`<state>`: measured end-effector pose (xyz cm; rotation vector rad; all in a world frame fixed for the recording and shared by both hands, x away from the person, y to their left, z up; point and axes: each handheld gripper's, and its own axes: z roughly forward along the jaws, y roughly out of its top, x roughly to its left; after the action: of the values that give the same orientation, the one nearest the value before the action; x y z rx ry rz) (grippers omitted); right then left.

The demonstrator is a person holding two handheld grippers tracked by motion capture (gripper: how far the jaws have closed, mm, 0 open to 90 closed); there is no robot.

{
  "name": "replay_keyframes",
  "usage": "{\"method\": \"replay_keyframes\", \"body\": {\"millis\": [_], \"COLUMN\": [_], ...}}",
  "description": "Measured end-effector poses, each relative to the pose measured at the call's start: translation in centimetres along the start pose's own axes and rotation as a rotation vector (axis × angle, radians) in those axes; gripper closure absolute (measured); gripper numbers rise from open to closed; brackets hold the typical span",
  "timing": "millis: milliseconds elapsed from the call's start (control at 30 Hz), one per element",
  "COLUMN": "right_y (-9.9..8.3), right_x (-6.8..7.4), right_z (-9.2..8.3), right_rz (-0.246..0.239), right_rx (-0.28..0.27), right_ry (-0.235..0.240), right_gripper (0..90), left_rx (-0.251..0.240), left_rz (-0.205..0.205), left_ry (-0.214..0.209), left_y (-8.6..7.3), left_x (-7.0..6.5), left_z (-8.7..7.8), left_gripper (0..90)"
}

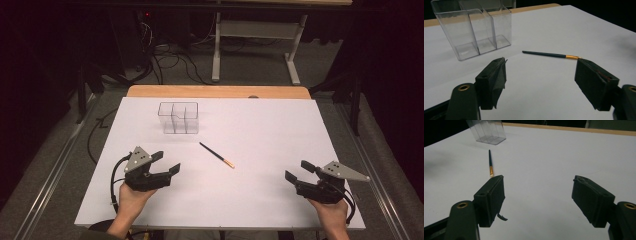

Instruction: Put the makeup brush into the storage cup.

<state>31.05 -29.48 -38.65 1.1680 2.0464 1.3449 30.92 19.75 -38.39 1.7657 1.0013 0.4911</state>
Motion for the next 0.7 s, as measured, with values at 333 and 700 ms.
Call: {"method": "replay_keyframes", "body": {"millis": [333, 700], "right_y": [-0.01, -0.05], "right_x": [0.10, 0.14], "right_z": [0.18, 0.25], "right_rz": [-0.002, 0.001], "right_rx": [0.008, 0.014], "right_ry": [0.007, 0.009], "right_gripper": [27.9, 28.1], "left_rx": [-0.007, 0.000], "left_rz": [-0.010, -0.020], "left_ry": [-0.006, -0.011], "left_y": [0.03, 0.03], "left_x": [0.11, 0.09], "left_z": [-0.05, 0.03], "left_gripper": [25.7, 25.6]}}
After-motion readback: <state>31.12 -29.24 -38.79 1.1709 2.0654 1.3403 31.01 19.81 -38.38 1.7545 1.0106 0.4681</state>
